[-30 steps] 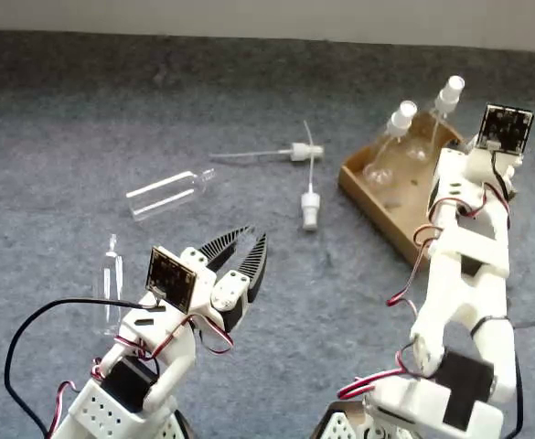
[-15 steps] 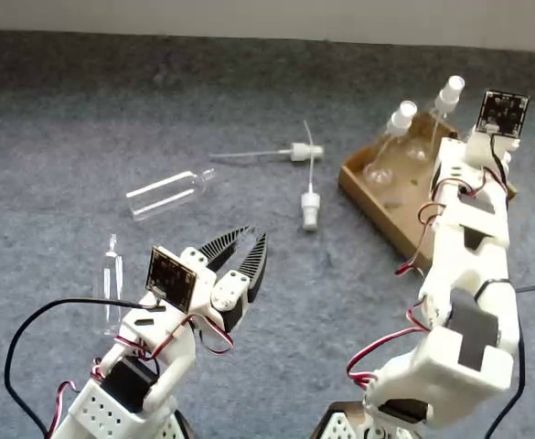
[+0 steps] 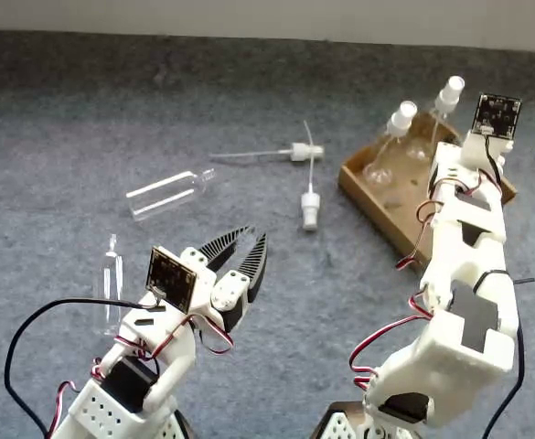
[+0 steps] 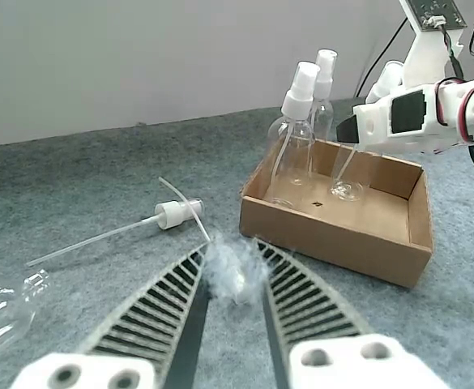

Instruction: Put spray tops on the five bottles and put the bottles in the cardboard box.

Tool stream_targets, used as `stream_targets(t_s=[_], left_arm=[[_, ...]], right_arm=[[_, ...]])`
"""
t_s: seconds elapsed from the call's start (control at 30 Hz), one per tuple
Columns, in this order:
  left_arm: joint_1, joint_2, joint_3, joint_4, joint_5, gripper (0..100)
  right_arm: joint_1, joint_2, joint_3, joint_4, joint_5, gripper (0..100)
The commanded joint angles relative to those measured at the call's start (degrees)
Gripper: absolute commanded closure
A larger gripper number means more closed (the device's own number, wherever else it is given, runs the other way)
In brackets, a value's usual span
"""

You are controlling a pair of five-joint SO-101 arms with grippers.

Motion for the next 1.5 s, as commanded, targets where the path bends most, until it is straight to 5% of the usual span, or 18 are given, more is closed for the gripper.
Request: stream_targets(t_s=[0.0,0.27,0.93,1.37,1.47], left_arm=[[-0.75,-0.4,1.19,-1.32,-0.44,96],[-0.75,-0.4,1.19,-1.32,-0.44,96],[-0.75,-0.4,1.19,-1.32,-0.44,96],[-0.75,-0.4,1.19,-1.23,-0.44,96],[-0.75,-0.4,1.19,-1.23,-0.44,96]], right_arm=[[0.84,-1.36,-3.74,-1.63,0.18,89.0],[0.84,-1.36,-3.74,-1.63,0.44,88.8],[3.56,-1.54,-3.38,-1.63,0.44,69.5],[3.65,-1.89,-3.3,-1.36,0.53,68.8],[3.65,-1.89,-3.65,5.14,0.26,68.7]])
